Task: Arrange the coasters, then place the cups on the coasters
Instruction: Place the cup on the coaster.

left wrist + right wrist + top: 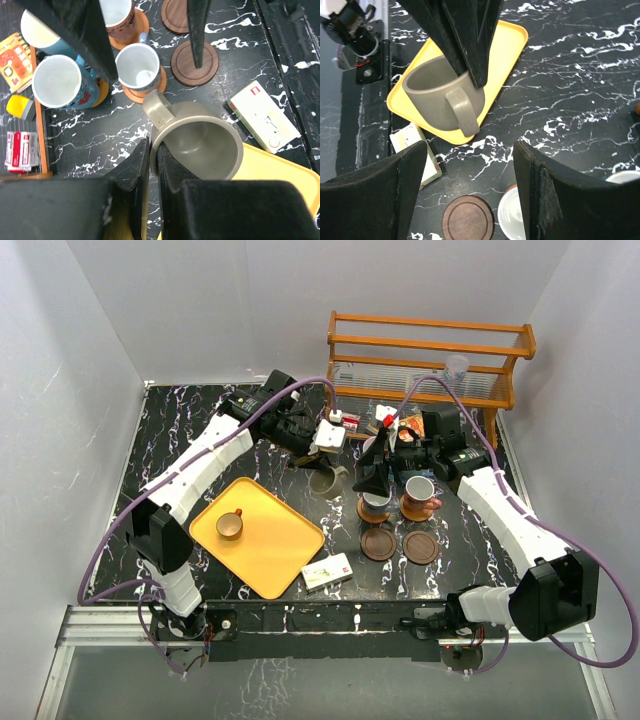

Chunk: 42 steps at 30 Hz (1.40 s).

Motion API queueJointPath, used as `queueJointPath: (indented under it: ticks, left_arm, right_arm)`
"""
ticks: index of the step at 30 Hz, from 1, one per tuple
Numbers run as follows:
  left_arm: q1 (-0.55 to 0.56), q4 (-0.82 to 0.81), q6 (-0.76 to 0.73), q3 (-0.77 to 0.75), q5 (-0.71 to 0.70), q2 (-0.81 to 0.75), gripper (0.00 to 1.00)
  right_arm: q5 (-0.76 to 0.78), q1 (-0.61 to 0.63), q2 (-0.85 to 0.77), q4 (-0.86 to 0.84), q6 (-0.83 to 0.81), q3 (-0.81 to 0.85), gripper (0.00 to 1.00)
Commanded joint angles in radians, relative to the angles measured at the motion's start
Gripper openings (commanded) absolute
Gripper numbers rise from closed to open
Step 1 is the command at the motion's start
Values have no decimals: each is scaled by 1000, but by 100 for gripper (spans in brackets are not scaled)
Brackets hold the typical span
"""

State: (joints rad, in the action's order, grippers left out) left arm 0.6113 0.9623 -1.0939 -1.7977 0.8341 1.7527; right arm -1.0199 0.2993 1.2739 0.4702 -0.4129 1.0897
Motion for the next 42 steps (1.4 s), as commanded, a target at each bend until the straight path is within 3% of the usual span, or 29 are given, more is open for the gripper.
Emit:
queueJointPath:
  ticks: [1, 25, 35, 40, 42]
  left_arm:
    - [30, 71, -96, -45, 77, 12, 0]
    - [60, 87, -110, -66, 79, 35, 0]
    - [61, 86, -109, -63, 83, 38, 0]
    - [60, 87, -107, -62, 88, 37, 0]
    - [61, 87, -107, -57, 83, 34, 0]
  right_arm:
    - [-115, 13, -1, -76, -4, -4, 68]
    - [-179, 44, 30, -146, 35, -68, 45]
    - [-175, 46, 45, -180, 65, -76, 26]
    - [-151, 47, 43, -180, 58, -76, 2]
    - [-136, 46, 32, -174, 42, -78, 0]
